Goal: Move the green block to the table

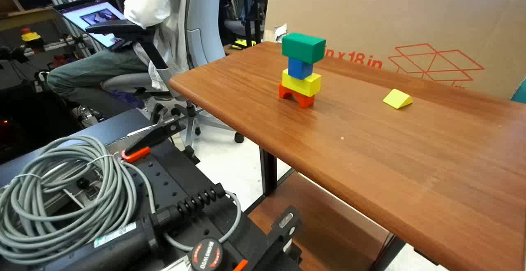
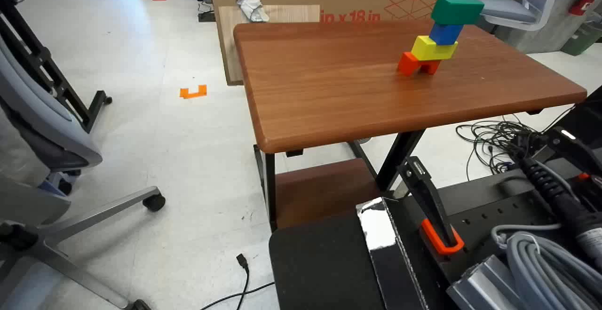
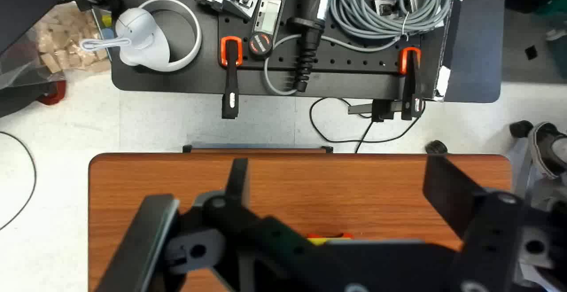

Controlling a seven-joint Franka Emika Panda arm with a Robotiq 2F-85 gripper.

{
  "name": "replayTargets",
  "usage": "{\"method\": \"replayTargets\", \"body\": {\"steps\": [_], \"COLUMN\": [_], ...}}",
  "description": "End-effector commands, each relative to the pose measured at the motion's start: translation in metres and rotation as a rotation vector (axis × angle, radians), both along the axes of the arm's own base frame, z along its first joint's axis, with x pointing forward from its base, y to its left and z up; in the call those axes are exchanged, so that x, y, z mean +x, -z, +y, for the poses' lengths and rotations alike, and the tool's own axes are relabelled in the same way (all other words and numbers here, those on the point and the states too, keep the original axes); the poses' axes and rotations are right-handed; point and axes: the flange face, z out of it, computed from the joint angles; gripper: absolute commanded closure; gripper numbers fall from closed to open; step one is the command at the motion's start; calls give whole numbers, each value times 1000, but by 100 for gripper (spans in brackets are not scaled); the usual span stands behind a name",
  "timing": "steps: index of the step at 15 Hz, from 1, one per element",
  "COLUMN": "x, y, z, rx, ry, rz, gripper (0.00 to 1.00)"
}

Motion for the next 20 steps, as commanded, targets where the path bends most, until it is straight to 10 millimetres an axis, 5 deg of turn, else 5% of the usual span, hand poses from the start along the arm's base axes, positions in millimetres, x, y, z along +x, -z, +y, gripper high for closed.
{"method": "replayTargets", "body": {"steps": [1, 5, 11, 15, 20], "x": [0, 4, 30, 44, 62], "y": [0, 2, 14, 34, 65], "z": [0, 4, 51, 81, 90], "rx": [0, -11, -113, -160, -219], "ry": [0, 10, 143, 167, 142], "rz": [0, -6, -158, -231, -296], "gripper": [0, 0, 0, 0, 0]}}
